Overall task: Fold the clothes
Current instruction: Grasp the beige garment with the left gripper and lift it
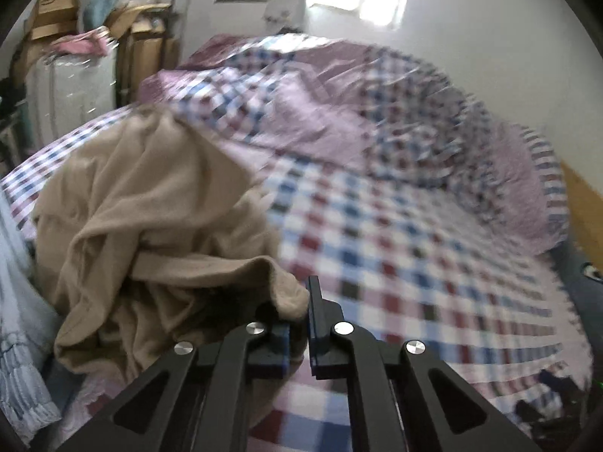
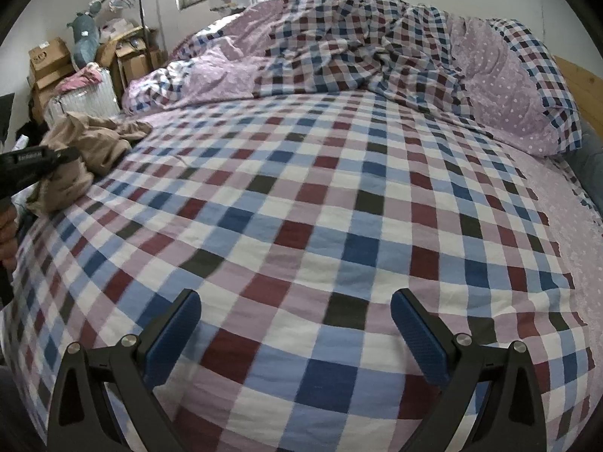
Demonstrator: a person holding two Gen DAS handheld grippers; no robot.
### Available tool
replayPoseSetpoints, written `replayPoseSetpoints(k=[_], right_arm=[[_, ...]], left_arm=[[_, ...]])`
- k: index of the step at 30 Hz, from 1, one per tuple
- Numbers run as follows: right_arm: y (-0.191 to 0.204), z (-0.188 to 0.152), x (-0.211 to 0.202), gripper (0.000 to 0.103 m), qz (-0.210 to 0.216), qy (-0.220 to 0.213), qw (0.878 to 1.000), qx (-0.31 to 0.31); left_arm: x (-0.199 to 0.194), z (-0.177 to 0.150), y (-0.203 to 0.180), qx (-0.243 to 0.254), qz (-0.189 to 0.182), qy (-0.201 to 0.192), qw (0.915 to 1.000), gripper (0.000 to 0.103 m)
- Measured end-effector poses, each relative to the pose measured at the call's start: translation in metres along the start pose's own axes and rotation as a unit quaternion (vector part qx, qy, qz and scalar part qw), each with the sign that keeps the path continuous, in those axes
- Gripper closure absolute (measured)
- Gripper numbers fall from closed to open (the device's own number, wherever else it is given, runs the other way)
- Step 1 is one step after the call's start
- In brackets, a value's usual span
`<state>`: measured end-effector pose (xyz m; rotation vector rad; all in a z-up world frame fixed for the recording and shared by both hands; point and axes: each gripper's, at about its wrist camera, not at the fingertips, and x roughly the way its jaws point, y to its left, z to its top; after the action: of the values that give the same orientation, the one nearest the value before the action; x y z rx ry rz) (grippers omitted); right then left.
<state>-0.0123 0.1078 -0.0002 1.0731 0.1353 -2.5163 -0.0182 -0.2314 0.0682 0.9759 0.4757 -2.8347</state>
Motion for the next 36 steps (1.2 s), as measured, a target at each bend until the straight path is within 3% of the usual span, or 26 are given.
replayPoseSetpoints(k=[4,9,14,17,20,23,26,28,31,36], right_arm=[[0.009,0.001,-0.008,0.000,0.025,-0.014,1.000,-0.006],[0.020,0.005,-0.022,0.000,0.093,-0.041,0.995,0.000],[0.040,0.005,-0.037,0.000,0.137,-0.065,0.988,-0.022],[0.046,0.005,-0.041,0.001,0.154,-0.072,0.985,-0.023],[0.049,0.006,-0.042,0.003,0.167,-0.080,0.982,-0.023],[0.046,0.007,-0.048,0.018,0.187,-0.087,0.978,-0.010],[0.045,0.009,-0.054,0.027,0.207,-0.098,0.973,0.003],[0.045,0.010,-0.055,0.029,0.217,-0.100,0.971,0.008],[0.045,0.010,-0.057,0.040,0.228,-0.100,0.968,0.016],[0.035,0.012,-0.049,0.087,0.241,-0.082,0.966,0.050]], left_arm=[[-0.008,0.001,-0.019,0.009,-0.073,-0.003,0.9973,0.100],[-0.014,-0.007,-0.061,0.040,-0.166,0.010,0.9854,0.100],[-0.022,-0.027,-0.119,0.089,-0.254,0.038,0.9624,0.100],[-0.021,-0.033,-0.132,0.082,-0.307,0.065,0.9459,0.100],[-0.027,-0.035,-0.138,0.061,-0.370,0.084,0.9233,0.100],[-0.036,-0.035,-0.142,0.049,-0.430,0.096,0.8964,0.100],[-0.040,-0.036,-0.145,0.049,-0.455,0.107,0.8829,0.100],[-0.041,-0.039,-0.146,0.049,-0.461,0.114,0.8788,0.100],[-0.041,-0.044,-0.148,0.051,-0.459,0.124,0.8784,0.100],[-0.034,-0.049,-0.157,0.066,-0.447,0.134,0.8821,0.095]])
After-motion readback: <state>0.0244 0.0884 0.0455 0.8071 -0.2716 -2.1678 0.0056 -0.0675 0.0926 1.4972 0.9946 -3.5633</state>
